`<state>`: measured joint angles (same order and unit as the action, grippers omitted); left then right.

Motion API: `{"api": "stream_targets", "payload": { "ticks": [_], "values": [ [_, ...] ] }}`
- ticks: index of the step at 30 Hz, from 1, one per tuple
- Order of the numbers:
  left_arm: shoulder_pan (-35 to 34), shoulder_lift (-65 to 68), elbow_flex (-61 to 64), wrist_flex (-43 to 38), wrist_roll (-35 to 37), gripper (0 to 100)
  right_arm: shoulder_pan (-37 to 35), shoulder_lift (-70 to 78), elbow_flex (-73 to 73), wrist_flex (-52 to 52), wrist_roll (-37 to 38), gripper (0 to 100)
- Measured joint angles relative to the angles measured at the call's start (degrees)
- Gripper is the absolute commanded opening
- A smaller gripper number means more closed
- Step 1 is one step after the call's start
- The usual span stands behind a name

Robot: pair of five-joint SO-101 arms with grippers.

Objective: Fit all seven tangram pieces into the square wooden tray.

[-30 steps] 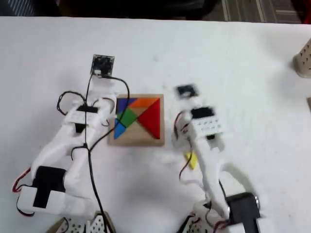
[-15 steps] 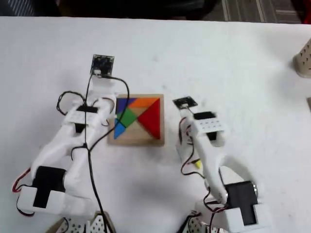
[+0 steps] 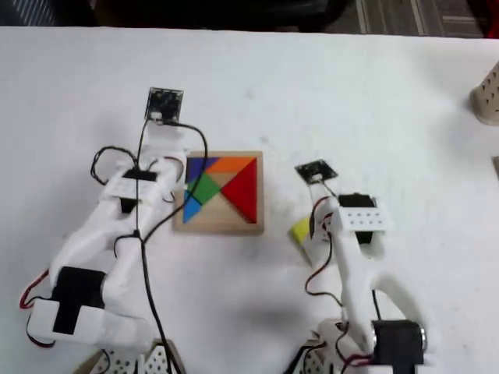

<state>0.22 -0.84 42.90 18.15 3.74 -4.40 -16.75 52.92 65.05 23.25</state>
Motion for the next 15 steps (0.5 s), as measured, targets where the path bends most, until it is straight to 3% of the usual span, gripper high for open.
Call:
{"api": "stream_targets", "payload": {
  "ticks": [9,15],
  "values": [
    [0.0,0.0,0.0,0.0,0.0,2,-4.0,7.3,-4.0,-0.6,0.1,1.6],
    [0.0,0.0,0.0,0.0,0.0,2,-6.6,7.9,-5.9,-0.3,-7.2,1.6]
  ]
}}
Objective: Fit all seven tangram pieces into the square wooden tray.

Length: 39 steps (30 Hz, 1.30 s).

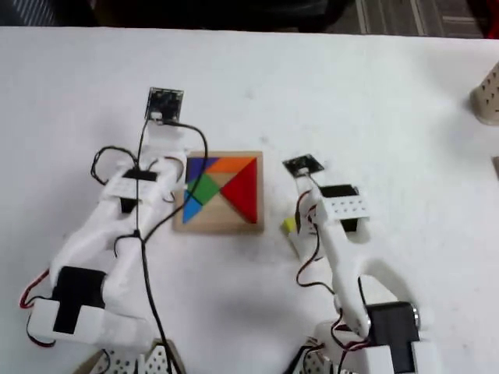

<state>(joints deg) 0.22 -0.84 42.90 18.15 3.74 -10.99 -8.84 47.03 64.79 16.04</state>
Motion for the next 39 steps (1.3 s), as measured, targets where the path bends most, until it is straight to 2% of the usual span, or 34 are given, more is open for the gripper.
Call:
{"api": "stream_targets", "payload": {
  "ticks": [4,8,10,13,16,24,29,34,39],
  "values": [
    [-0.1,0.0,0.0,-0.1,-0.1,2,-3.3,-4.0,-1.1,1.5,-4.4,1.7],
    [-1.1,0.0,0.0,-0.4,-1.8,2,-11.1,-8.1,-1.1,1.7,-9.0,1.8],
    [-1.1,0.0,0.0,-0.4,-2.3,2,-14.9,-8.4,-0.1,0.4,-10.6,1.8],
    [-1.1,0.0,0.0,-0.4,-2.4,2,-16.2,-8.2,3.3,-3.9,-11.8,1.7],
    [-1.1,0.0,0.0,-0.4,-2.4,2,-14.8,-5.3,4.2,-6.2,-12.0,1.7],
    [-1.1,0.0,0.0,-0.4,-2.4,2,1.0,-1.3,2.4,-6.9,-12.0,1.7],
    [-1.1,0.0,0.0,-0.4,-2.4,2,5.5,-1.2,1.9,-6.9,-9.6,1.7],
    [-1.1,0.0,0.0,-0.4,-2.4,2,5.0,-1.2,0.4,-6.9,-8.4,1.8],
    [-1.1,0.0,0.0,-0.4,-2.4,2,1.6,-1.2,-3.6,-3.1,-8.3,1.8]
  ]
}}
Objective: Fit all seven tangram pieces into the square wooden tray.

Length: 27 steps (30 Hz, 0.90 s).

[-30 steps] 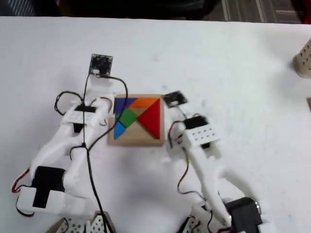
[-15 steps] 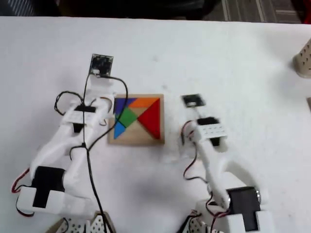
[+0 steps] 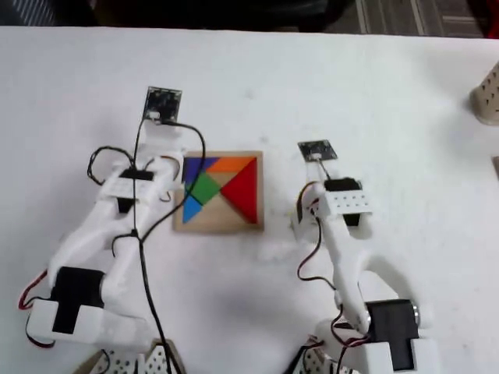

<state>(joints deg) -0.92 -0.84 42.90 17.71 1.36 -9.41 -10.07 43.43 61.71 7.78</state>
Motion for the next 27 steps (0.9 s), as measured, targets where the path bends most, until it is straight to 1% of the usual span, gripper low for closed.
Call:
{"api": "stream_targets", "payload": {
  "ticks": [4,7,11,14,20,25,27],
  "values": [
    [0.0,0.0,0.0,0.0,0.0,2,-3.3,0.6,-1.1,-0.3,-0.1,1.8],
    [0.0,0.0,0.0,0.0,0.0,2,-5.9,5.2,-1.7,-2.6,-2.5,1.8],
    [0.0,0.0,0.0,0.0,0.0,2,-5.9,10.0,-2.9,-6.1,-4.7,1.7],
    [0.0,0.0,0.0,0.0,0.0,2,-4.0,10.2,-4.3,-6.2,-5.0,1.7],
    [0.0,0.0,0.0,0.0,0.0,2,2.7,10.3,-8.0,-6.2,-5.4,1.6],
    [0.0,0.0,0.0,0.0,0.0,2,3.9,10.3,-8.4,-6.2,-5.4,1.6],
    [0.0,0.0,0.0,0.0,0.0,2,3.7,9.5,-8.4,-4.4,-5.4,1.8]
  ]
}}
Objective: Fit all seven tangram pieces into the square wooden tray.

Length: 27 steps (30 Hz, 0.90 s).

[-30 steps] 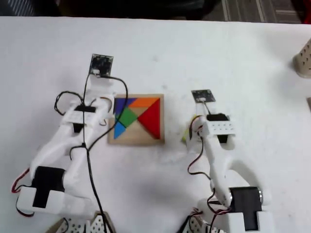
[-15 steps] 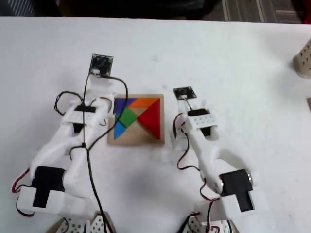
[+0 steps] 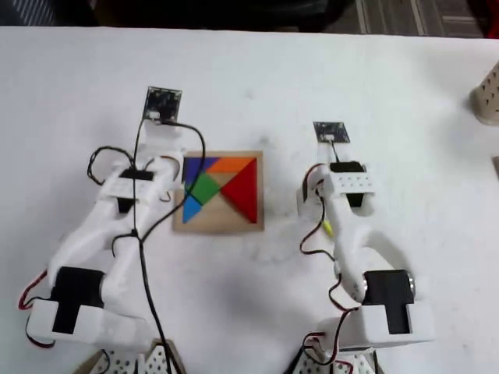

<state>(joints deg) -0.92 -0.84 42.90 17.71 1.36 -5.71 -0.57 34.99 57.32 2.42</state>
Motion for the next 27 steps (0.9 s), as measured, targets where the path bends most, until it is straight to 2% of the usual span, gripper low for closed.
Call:
{"api": "stream_targets", "payload": {
  "ticks": [3,11,21,27],
  "values": [
    [0.0,0.0,0.0,0.0,0.0,2,0.0,-4.5,0.0,3.3,0.0,3.4],
    [0.0,0.0,0.0,0.0,0.0,2,0.2,-11.6,1.8,1.6,0.0,29.3],
    [0.0,0.0,0.0,0.0,0.0,2,-1.4,-2.7,3.3,-6.6,0.0,30.3],
    [0.0,0.0,0.0,0.0,0.0,2,-2.7,1.7,1.2,-6.8,0.0,30.3]
  ]
}}
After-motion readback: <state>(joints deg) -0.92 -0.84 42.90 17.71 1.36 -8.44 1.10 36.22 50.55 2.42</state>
